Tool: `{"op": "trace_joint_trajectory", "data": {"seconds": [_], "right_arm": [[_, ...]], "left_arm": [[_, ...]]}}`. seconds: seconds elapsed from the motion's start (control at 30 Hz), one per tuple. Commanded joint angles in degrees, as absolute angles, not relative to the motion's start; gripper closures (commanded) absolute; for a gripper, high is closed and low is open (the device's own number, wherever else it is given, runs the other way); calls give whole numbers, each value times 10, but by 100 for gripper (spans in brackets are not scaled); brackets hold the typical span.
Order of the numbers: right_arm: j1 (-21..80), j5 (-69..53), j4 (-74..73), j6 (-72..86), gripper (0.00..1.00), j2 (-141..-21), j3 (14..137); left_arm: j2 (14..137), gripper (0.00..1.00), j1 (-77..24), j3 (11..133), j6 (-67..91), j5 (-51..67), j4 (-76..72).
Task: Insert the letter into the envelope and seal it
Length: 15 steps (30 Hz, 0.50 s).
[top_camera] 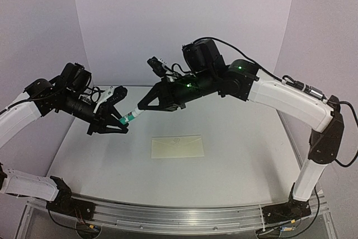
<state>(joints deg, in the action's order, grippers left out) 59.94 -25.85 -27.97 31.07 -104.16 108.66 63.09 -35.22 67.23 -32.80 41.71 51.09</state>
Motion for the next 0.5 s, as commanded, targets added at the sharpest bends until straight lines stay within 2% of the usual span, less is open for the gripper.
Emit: {"op": "trace_joint_trajectory", "data": {"seconds": [0.0, 0.47], "right_arm": [[607, -272, -265, 301, 100, -1046, 1086], [607, -227, -282, 298, 100, -1042, 1073]], "left_arm": [[635, 100, -355, 703, -320, 422, 493], [635, 100, -356, 706, -334, 420, 505]]}}
